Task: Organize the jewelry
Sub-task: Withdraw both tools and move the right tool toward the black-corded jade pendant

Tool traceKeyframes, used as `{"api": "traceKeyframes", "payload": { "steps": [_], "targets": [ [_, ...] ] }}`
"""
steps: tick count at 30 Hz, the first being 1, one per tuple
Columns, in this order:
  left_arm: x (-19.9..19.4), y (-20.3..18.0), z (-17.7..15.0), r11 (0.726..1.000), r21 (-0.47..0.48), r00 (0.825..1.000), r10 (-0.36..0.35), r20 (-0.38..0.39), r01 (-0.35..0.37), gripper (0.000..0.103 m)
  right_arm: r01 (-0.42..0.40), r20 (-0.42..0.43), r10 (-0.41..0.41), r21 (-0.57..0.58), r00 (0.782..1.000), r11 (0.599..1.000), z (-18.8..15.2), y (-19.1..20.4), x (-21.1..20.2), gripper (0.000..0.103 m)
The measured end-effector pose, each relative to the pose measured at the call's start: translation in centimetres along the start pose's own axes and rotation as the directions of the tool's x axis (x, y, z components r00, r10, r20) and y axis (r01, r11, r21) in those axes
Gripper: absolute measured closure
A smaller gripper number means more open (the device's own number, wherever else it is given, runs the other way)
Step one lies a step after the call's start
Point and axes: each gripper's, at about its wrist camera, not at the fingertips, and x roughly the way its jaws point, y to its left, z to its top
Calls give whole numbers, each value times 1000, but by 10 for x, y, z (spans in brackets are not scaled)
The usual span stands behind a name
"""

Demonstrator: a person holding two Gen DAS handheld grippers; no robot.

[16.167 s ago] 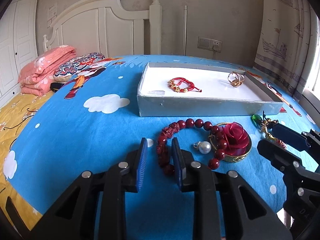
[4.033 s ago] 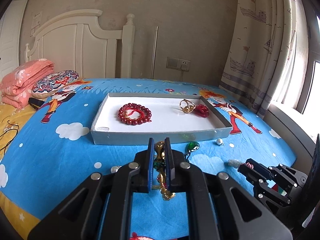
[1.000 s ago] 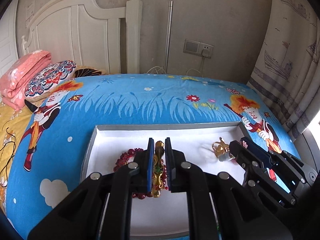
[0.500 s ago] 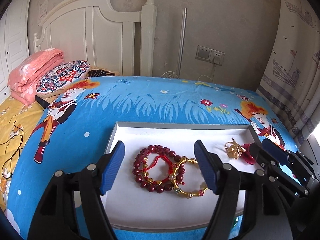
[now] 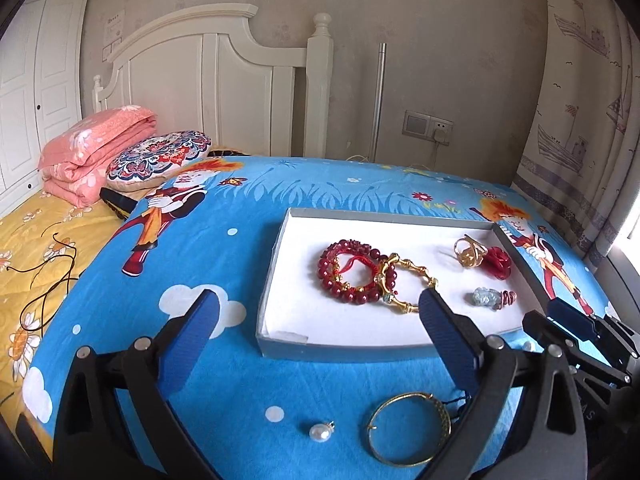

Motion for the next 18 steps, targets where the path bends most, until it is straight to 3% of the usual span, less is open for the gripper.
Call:
{"api": "traceKeyframes", "payload": {
  "steps": [4,18],
  "targets": [
    [-14,7,-29,1000,-11,1000,11,-2,-11,5,-10,-2,10,2,1000,1000,-21,5,-13,63],
    [-38,-3,-103,989,143,1000,26,16,-28,5,-9,-41,7,-42,999,999,-73,16,-21,62]
  ]
}}
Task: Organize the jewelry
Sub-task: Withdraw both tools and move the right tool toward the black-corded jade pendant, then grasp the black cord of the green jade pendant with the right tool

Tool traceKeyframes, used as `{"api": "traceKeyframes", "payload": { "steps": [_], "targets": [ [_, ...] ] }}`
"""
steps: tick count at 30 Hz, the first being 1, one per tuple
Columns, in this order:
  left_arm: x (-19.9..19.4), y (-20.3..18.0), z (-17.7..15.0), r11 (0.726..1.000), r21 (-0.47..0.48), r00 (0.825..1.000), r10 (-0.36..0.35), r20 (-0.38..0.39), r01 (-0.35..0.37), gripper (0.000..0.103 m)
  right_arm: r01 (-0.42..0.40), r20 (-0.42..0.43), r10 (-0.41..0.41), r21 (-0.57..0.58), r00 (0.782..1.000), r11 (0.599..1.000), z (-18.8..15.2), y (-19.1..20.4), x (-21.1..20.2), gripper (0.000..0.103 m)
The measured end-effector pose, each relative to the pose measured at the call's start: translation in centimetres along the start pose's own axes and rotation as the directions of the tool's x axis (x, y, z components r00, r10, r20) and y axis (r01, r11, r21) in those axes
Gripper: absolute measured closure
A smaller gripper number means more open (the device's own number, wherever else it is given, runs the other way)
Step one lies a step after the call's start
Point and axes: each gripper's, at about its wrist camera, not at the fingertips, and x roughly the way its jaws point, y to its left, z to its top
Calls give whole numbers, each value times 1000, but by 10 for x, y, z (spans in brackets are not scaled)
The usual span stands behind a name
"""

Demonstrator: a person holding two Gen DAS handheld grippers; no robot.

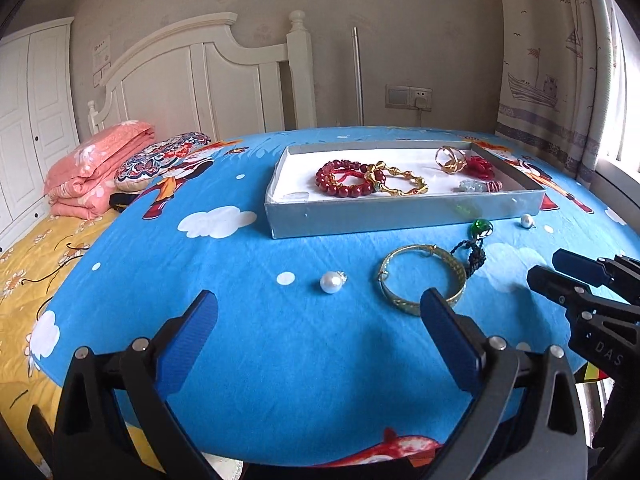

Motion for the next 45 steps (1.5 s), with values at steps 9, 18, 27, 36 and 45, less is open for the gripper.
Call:
{"api": "traceKeyframes", "payload": {
  "steps": [9,18,27,36,45],
  "targets": [
    [8,21,-15,998,-60,999,18,-41,-20,5,-5,10,6,-19,1000,1000,-1,10,0,60],
    [9,24,-18,998,-61,1000,0,-27,-1,4,-49,13,49,33,999,998,19,19,13,60],
    [9,22,-17,998,-57,1000,2,-22,-3,4,-37,-24,39,72,999,997,40,35,31,60],
    [7,25,-20,998,-57,1000,-5,-14,4,4,47,-56,-45,46,997,998,31,26,34,62],
    [5,25,-20,998,-59,1000,-1,-15,0,4,78,-51,-76,47,996,996,15,6,14,66]
  ]
}}
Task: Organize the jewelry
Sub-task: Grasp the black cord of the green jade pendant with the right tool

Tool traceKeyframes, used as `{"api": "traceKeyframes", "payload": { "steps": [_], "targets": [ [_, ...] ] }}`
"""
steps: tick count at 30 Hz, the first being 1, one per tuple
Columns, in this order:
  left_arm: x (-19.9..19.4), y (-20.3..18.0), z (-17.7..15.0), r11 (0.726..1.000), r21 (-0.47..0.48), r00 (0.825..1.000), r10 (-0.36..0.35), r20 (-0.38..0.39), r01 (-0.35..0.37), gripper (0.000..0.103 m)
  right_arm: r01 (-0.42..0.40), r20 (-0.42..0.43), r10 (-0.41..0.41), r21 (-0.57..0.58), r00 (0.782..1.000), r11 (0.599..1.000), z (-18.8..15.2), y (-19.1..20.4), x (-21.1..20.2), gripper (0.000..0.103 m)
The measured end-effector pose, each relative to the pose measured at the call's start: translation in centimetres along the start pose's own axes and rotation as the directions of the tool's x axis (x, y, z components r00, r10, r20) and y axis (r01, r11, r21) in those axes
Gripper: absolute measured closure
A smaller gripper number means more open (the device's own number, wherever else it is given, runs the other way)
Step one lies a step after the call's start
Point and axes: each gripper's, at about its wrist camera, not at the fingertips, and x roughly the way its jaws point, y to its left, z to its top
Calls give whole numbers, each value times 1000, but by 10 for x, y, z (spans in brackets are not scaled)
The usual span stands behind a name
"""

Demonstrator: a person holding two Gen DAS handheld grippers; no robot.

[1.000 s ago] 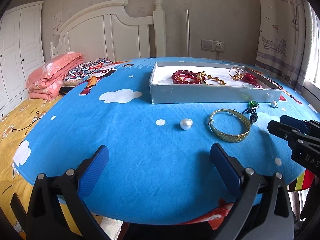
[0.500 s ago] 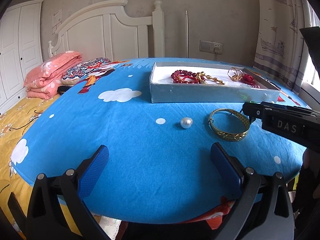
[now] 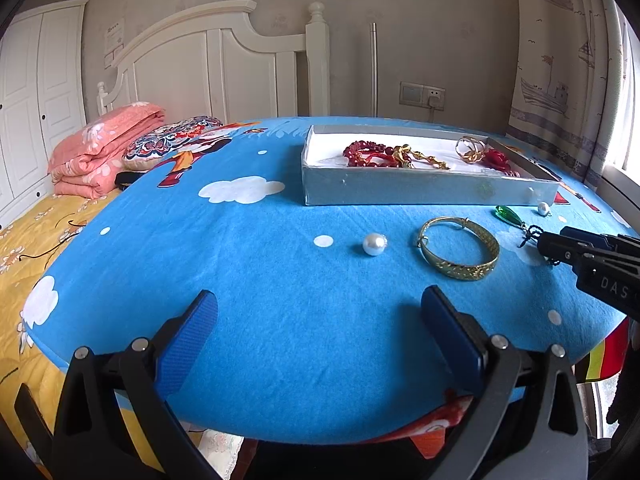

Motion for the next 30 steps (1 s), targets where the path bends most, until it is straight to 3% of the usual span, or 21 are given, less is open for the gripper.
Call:
{"api": "traceKeyframes", "payload": {
  "steps": [7,8,9,15,22,28,30],
  "targets": [
    [0,-8,5,999,28,999,-36,-15,36,5,-20,21,21,-39,1000,999,0,6,2,67],
    [1,-12,7,998,35,999,-48,-19,48,5,-29,26,30,-48,999,998,-1,6,2,72],
    [1,-16,9,997,44,998,-58,-21,59,5,-28,33,31,-59,999,998,-2,7,1,91],
    [11,-44,23,991,74,993,-106,-50,109,5,-24,60,28,-74,998,997,-7,6,-3,92],
    [34,-61,36,992,34,987,-115,-108,119,6,-31,72,36,-75,997,997,-10,3,-4,92],
    [44,-72,46,995,18,987,-93,-133,97,13,-41,79,46,-58,996,997,-12,-1,-5,92],
    [43,-80,46,994,50,988,-93,-127,100,24,-44,81,48,-49,996,998,-12,-3,-5,92]
  ]
}}
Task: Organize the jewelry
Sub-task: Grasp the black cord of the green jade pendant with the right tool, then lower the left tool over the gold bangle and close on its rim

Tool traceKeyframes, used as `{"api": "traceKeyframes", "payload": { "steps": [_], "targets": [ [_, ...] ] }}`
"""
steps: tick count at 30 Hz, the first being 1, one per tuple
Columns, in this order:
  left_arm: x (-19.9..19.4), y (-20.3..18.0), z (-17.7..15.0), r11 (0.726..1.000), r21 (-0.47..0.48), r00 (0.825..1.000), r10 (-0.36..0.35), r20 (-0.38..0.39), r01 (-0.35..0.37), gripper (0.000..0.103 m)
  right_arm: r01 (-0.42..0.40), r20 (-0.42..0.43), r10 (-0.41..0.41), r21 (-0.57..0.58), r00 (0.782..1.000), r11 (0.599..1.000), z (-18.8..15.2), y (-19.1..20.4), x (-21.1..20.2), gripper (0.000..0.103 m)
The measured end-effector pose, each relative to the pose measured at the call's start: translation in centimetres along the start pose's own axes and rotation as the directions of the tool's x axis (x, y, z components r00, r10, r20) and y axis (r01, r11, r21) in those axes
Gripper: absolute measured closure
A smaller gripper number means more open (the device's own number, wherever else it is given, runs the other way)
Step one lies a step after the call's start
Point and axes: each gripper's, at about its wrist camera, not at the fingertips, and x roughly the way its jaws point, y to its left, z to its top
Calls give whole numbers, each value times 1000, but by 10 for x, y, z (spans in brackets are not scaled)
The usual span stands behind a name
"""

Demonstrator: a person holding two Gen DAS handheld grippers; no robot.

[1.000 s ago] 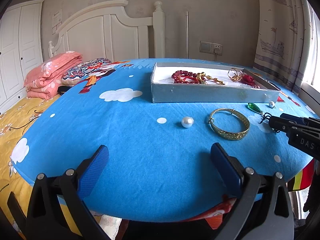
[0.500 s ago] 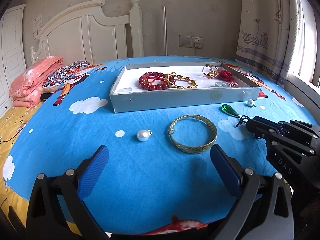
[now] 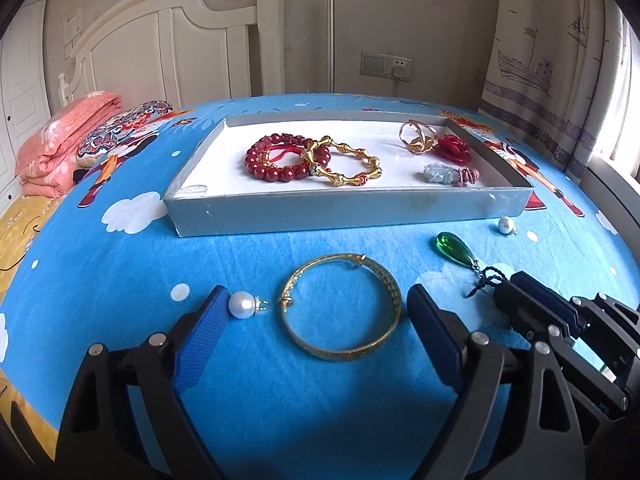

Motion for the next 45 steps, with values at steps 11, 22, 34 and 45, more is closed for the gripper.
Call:
{"api": "traceKeyframes", "payload": {
  "steps": [11,22,34,45],
  "targets": [
    [-16,4,-14,998,12,997,-68,44,68,91,-2,3,2,27,1000,1000,-4,-8,-4,91],
    [-37,52,-26,992,-104,994,-61,87,70,29,-3,3,3,30,1000,1000,-3,-8,-4,91],
    [-60,46,-24,999,-35,987,-31,160,37,29,0,3,0,28,1000,1000,-3,-7,-4,91],
    [-50,87,-42,990,-139,998,-11,69,20,24,5,4,-5,25,1000,1000,-3,-7,-3,90]
  ]
}}
